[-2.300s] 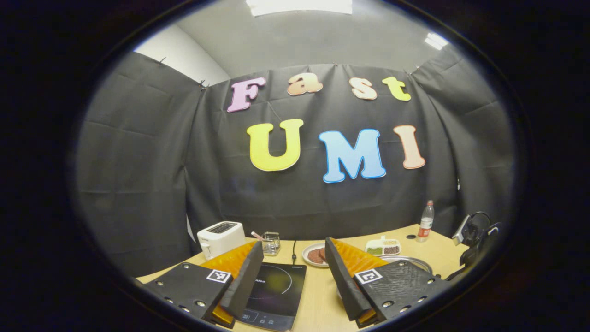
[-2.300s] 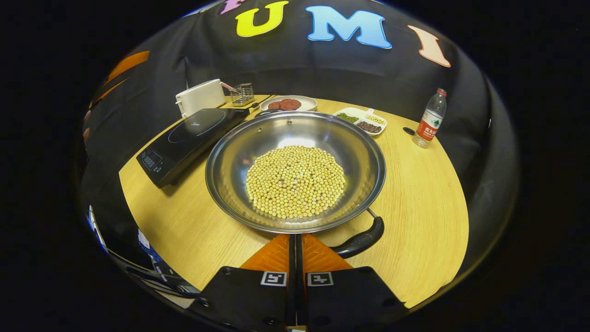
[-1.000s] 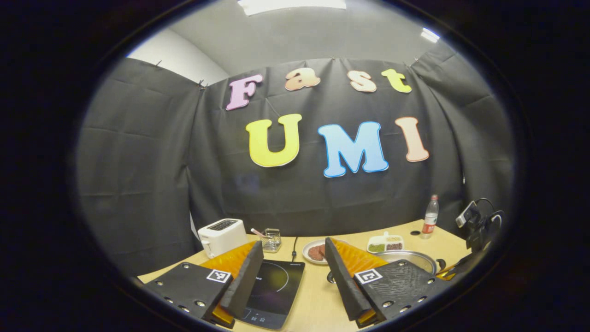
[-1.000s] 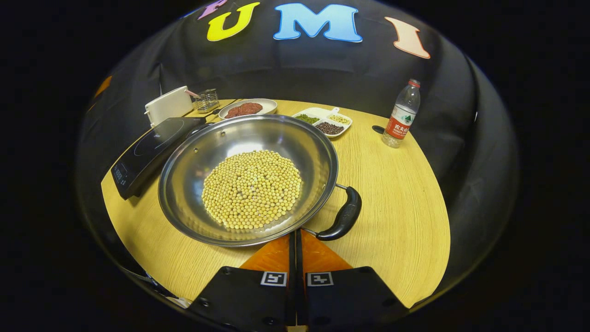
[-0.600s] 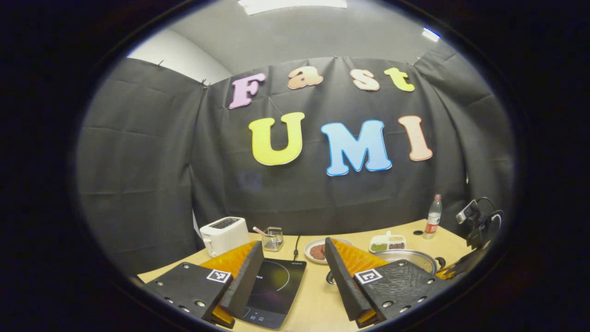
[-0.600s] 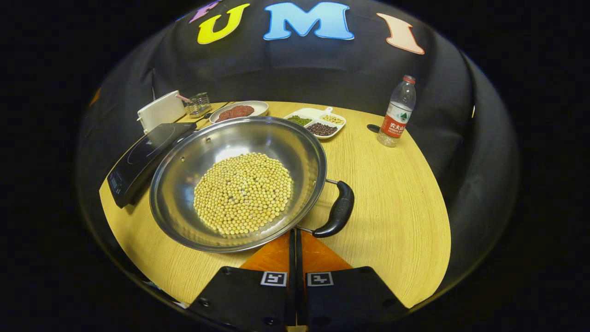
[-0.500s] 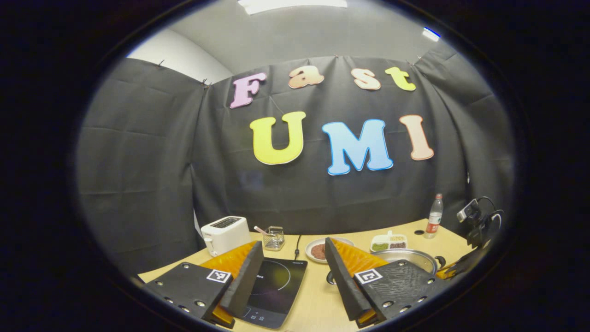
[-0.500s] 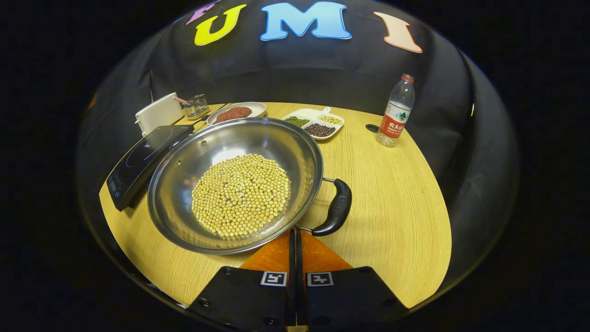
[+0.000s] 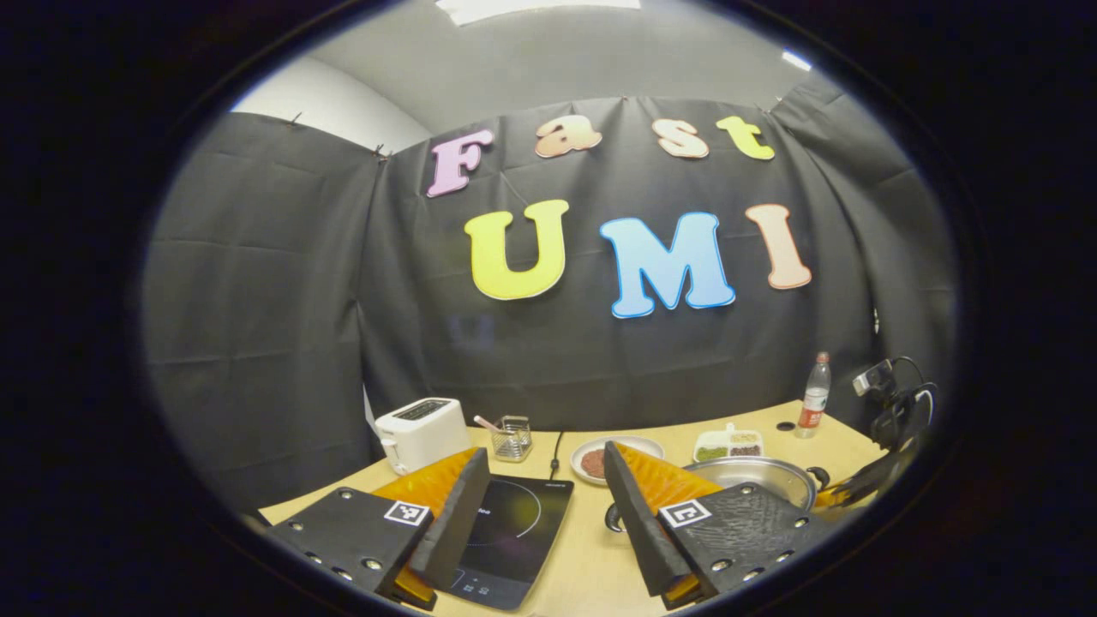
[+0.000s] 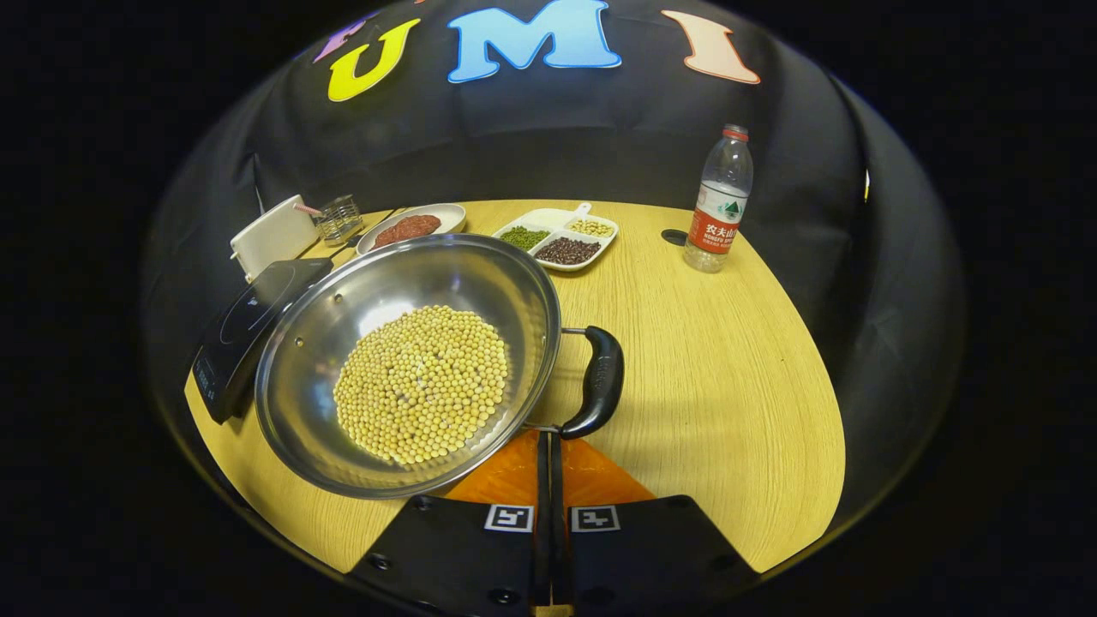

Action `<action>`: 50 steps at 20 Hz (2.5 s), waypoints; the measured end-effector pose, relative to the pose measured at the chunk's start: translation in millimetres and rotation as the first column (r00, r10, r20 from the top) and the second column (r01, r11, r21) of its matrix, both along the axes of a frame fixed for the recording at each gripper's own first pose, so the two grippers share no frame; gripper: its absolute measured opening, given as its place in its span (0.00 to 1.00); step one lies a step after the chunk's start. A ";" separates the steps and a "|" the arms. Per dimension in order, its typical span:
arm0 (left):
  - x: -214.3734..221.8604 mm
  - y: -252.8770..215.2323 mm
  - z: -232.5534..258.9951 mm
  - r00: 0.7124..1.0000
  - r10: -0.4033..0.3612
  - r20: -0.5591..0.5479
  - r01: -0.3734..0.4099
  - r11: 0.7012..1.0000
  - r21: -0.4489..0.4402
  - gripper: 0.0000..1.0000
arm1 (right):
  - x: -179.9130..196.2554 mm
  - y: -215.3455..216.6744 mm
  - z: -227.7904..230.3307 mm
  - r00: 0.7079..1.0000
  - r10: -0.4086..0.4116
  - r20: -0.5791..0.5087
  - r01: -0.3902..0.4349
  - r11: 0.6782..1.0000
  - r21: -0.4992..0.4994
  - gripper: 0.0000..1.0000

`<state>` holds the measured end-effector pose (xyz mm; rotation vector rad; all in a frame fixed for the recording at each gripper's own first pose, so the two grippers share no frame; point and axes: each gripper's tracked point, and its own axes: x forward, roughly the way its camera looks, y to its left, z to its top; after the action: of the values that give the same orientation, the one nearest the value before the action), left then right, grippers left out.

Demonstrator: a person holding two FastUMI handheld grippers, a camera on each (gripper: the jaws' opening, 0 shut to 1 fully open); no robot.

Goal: First push the handle of the pot to place it horizontally, then grasp the pot with both hands and set it on the induction cooktop.

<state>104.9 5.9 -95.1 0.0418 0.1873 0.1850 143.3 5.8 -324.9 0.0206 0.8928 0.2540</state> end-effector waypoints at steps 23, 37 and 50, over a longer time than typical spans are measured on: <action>81.5 -49.4 -58.9 0.971 -0.232 -0.053 0.228 0.971 -0.071 0.82 | 24.2 -12.4 86.3 0.956 -0.113 0.272 0.122 0.992 -0.016 0.99; 125.6 -71.2 -160.6 0.902 -0.345 -0.259 0.301 0.934 -0.195 0.80 | 56.0 -14.8 55.9 0.969 -0.140 0.204 0.153 0.987 -0.049 0.96; 127.9 -84.2 -239.6 0.814 -0.377 -0.442 0.293 0.924 -0.247 0.83 | 71.2 -10.8 16.6 0.987 -0.119 0.108 0.127 0.989 -0.072 0.96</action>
<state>232.8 -78.2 -334.7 -0.0496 0.6929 -0.2052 214.5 -5.0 -308.2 -0.0101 0.7948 0.1035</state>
